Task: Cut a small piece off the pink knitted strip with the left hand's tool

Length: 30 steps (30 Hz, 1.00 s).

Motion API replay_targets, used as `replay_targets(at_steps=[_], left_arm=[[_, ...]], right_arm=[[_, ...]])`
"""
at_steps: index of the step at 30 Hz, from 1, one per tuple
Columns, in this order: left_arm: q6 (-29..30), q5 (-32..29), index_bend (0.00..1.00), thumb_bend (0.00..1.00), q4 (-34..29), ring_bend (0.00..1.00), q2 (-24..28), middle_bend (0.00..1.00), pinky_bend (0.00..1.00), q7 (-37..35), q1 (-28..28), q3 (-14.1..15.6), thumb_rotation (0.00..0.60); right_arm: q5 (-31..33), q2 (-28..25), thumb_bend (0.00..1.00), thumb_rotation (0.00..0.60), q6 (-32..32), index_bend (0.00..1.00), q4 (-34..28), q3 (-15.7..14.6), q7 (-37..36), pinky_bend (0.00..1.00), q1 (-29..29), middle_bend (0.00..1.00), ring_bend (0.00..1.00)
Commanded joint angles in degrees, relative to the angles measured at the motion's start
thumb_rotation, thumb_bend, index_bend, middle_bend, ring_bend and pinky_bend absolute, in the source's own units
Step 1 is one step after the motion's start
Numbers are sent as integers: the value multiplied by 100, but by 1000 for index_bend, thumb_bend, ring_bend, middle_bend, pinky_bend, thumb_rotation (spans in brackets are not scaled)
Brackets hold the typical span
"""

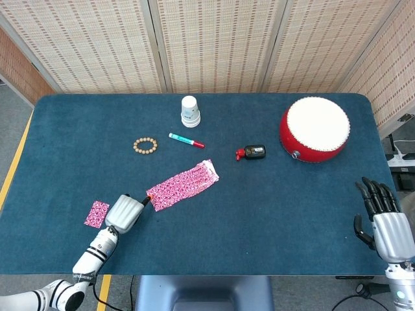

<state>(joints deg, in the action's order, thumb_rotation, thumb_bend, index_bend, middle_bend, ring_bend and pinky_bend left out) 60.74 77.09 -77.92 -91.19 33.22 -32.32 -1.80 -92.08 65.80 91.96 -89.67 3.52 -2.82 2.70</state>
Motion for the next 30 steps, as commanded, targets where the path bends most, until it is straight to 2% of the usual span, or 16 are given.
replay_targets(at_steps=[1,16,30], left_arm=[[-27,-67,215,851,-19,746,-47,734,618,62,-41,-62,600],[-479,-500,249,851,185,747,-305,734,619,286,-238,-109,600],[-462,-700,270,851,243,750,-203,735,622,393,-188,-19,600]], right_arm=[[-8,-3,596,600,2,0,-3,-3,-3,54,-1,0,0],[45,-22,596,600,-56,0,-33,5,-1,54,11,0,0],[24,-51,597,600,18,0,-62,20,-45,54,-13,0,0]])
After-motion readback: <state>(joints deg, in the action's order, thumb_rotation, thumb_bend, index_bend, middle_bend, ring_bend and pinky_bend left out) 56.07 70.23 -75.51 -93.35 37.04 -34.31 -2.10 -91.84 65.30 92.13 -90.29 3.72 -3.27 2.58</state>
